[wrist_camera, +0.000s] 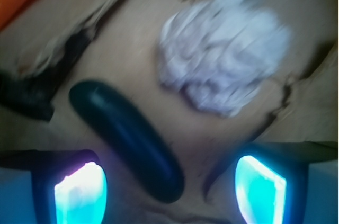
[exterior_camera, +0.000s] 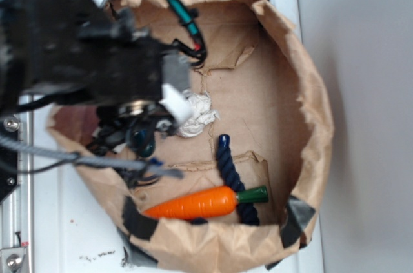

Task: Grab the plastic pickle.

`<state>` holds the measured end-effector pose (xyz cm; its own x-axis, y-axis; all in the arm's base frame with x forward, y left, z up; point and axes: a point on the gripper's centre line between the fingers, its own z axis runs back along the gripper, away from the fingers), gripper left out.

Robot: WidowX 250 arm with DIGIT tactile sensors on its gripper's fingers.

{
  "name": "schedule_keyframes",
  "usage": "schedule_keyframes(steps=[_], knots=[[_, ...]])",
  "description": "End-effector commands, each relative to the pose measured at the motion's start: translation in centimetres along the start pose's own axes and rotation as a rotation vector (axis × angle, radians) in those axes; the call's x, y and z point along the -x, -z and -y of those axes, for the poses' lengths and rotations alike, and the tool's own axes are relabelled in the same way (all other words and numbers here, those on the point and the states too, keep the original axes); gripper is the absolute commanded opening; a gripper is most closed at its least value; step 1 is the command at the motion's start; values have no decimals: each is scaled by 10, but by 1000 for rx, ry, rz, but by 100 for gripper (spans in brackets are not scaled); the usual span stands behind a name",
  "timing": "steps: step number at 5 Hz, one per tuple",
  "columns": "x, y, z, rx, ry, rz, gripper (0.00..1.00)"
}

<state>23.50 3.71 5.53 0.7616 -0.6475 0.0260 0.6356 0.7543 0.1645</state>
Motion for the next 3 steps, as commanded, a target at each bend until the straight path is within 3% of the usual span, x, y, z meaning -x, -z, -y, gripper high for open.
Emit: schedule_keyframes(steps=[1,3], knots=[[4,-16,24,-41,80,81,100],[-4,-1,19,-61,51,56,100]])
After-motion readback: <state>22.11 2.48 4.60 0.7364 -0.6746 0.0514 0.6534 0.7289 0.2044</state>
